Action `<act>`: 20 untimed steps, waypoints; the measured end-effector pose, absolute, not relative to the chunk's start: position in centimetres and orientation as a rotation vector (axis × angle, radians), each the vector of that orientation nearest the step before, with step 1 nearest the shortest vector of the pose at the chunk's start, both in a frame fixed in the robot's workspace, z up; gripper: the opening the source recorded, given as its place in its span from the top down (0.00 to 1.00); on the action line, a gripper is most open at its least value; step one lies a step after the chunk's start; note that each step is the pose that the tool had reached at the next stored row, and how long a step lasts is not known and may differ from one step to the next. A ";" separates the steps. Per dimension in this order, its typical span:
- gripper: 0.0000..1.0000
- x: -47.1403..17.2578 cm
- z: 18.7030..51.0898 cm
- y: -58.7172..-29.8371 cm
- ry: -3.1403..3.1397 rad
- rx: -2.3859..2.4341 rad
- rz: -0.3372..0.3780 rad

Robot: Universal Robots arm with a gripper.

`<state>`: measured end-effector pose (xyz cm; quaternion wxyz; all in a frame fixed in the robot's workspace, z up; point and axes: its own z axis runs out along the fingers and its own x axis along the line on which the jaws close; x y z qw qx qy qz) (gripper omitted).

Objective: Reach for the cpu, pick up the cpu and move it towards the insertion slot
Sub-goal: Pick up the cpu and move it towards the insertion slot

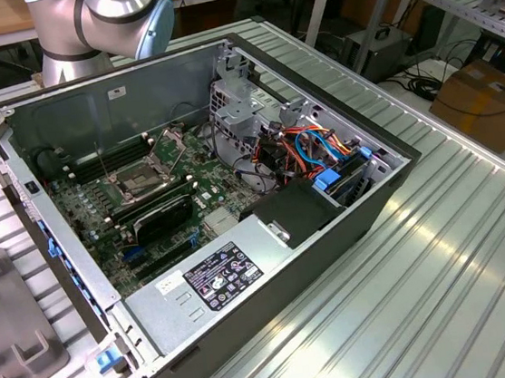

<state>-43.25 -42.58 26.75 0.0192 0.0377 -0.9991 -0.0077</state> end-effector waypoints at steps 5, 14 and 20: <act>0.45 -43.3 26.8 -42.6 -3.101 0.117 -0.024; 0.45 -43.3 27.2 -42.6 -3.101 0.117 -0.024; 0.45 -43.3 27.3 -42.6 -3.101 0.117 -0.024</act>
